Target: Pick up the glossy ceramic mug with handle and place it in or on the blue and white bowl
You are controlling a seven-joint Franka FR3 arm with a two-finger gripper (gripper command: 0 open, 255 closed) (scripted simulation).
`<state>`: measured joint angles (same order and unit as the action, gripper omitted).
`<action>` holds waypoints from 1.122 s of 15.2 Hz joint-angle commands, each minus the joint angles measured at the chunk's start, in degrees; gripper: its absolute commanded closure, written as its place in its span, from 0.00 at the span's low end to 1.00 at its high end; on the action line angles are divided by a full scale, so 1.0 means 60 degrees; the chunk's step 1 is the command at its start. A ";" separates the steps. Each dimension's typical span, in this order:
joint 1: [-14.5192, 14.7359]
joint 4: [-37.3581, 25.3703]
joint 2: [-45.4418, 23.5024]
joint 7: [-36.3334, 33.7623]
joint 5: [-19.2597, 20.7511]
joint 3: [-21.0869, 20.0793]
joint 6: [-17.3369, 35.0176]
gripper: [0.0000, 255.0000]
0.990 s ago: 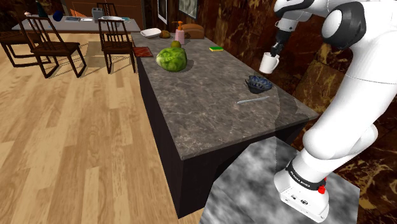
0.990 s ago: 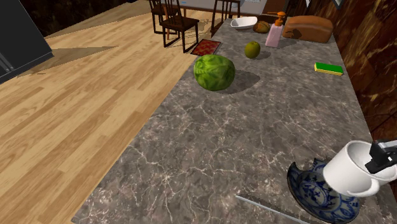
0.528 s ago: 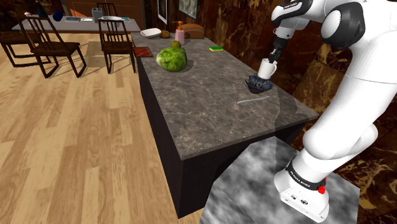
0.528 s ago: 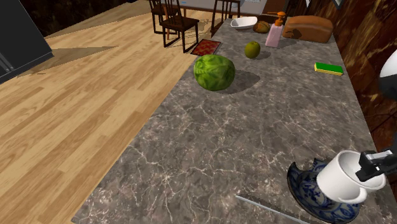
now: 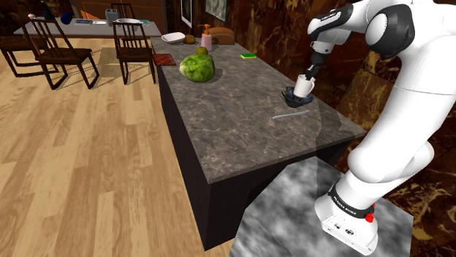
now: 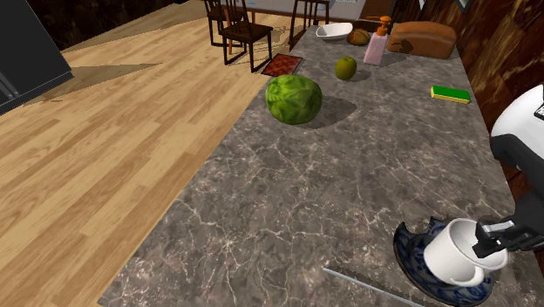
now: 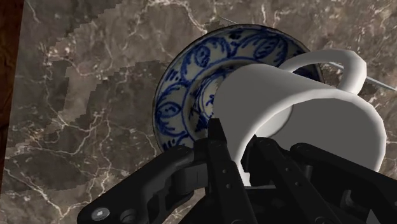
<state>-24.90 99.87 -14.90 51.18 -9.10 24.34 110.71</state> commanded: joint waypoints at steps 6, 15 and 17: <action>0.0013 0.0036 -0.0017 -0.0012 -0.0012 -0.0012 0.0063 1.00; -0.0004 -0.0462 0.0099 -0.0067 0.0065 0.0022 -0.0537 0.00; -0.0031 -0.0962 0.0156 -0.0102 0.0109 0.0048 -0.1089 0.00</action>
<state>-25.09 95.47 -14.19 50.80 -8.60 24.59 105.83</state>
